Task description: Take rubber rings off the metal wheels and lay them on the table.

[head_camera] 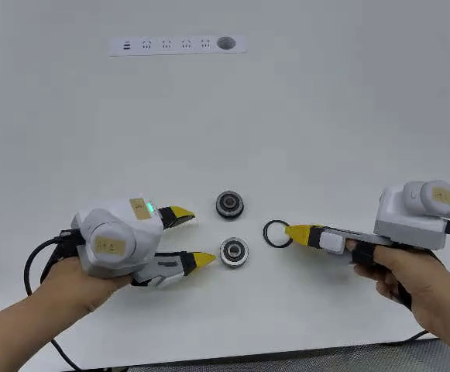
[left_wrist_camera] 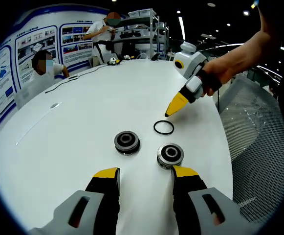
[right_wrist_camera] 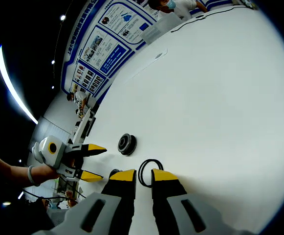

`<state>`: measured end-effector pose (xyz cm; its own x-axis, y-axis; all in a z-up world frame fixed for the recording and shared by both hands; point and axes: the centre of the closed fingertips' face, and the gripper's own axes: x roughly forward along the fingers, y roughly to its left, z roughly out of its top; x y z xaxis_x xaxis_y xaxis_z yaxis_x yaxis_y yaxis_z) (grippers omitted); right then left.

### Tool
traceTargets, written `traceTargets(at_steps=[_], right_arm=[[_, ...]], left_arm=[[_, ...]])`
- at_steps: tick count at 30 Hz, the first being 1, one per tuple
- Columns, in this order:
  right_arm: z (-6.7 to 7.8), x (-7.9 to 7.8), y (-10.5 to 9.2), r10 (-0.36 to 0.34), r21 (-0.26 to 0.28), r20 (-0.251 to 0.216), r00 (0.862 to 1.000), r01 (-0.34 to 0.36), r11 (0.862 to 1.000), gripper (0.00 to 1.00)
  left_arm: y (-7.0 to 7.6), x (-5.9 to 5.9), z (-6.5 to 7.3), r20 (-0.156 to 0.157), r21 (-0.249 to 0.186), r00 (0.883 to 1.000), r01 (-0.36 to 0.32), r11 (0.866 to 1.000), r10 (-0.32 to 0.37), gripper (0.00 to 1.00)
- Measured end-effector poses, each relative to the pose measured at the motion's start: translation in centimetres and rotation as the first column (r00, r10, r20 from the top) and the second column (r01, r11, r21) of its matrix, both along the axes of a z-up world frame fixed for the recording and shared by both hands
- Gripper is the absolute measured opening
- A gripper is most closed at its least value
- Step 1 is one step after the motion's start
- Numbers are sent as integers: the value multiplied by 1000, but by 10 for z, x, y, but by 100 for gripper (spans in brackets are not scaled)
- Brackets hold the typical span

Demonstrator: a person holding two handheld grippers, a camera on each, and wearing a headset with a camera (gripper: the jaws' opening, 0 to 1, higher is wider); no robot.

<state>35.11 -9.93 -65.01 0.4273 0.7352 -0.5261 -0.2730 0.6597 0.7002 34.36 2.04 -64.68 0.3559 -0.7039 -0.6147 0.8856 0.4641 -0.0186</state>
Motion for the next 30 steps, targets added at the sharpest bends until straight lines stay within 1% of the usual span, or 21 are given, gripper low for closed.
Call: traceTargets(at_steps=[4,15,23,26,30], right_arm=[[3,2,4,6,7,5,1000,-6,1000,13],[5,4,10,21,18,8,1000,-21,1000,13],[4,6,13,31,25,8,1000,-31,999,12],[4,6,16,35,28,8,999,-35,999,12],[5,6,18,37,31,6,999,-37,999,12]], left_arm=[[1,9,2,2,-7,1000,-19,1000,19,42],[-2,27,9,29,-6,999,-25,1000,25,39],[-11,38,15,50,-11,999,-7,1000,7,33],[-16,42,16,53,-11,999,0,1000,1,33],[-21,45,14,51,-8,999,11,1000,-10,32]])
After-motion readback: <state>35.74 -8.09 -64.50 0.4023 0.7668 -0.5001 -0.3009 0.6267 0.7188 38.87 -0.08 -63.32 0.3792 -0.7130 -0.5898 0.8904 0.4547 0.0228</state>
